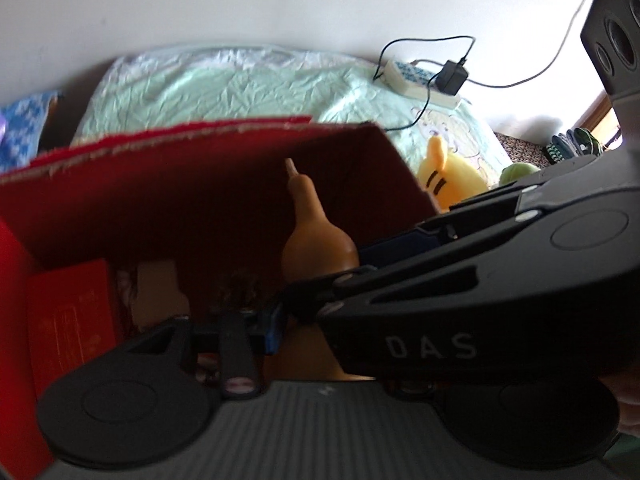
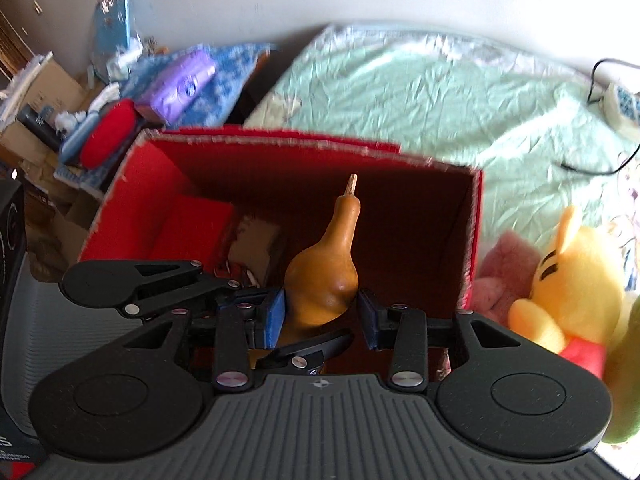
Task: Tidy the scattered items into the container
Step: 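Lift the gourd with the right tool and carry it over the box, then lower the held orange gourd into the red box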
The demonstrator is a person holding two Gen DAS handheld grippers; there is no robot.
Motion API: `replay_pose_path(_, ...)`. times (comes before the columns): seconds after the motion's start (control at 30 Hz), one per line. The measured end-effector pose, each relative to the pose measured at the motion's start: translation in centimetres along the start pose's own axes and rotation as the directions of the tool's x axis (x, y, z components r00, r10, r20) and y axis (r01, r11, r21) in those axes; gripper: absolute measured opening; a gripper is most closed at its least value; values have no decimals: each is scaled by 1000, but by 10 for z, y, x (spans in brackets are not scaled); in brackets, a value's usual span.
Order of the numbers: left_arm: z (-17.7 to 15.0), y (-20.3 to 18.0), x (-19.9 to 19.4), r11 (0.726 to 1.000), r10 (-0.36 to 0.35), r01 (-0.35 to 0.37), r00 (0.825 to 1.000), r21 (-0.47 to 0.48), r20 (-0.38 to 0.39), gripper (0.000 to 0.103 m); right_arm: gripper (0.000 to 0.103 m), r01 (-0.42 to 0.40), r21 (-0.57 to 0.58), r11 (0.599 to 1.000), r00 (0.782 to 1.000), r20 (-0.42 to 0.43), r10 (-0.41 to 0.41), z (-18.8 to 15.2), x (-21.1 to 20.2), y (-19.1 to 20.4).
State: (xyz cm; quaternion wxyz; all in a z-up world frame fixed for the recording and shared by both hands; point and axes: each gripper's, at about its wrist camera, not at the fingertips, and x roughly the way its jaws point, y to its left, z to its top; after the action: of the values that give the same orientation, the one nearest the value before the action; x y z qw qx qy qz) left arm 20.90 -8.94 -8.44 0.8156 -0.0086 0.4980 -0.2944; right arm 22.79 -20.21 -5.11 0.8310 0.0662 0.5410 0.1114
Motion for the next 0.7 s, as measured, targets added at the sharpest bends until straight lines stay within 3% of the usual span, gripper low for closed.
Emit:
replay_pose_path(0.2, -5, 19, 8, 996, -3, -5, 996, -91, -84, 39, 42, 12, 37, 999, 995, -101, -8, 4, 21, 2)
replay_pose_path(0.33, -7, 25, 12, 993, -22, 9, 993, -119, -114, 40, 42, 70, 29, 997, 986, -153, -65, 5, 35, 8)
replay_pose_path(0.53, -5, 34, 17, 985, -50, 22, 986, -169, -161, 40, 43, 157, 8, 988, 969, -197, -153, 3, 51, 15)
replay_pose_path(0.7, -4, 42, 20, 987, -42, 12, 982, -162, -183, 42, 43, 169, 14, 986, 961, -224, -162, 2, 63, 16)
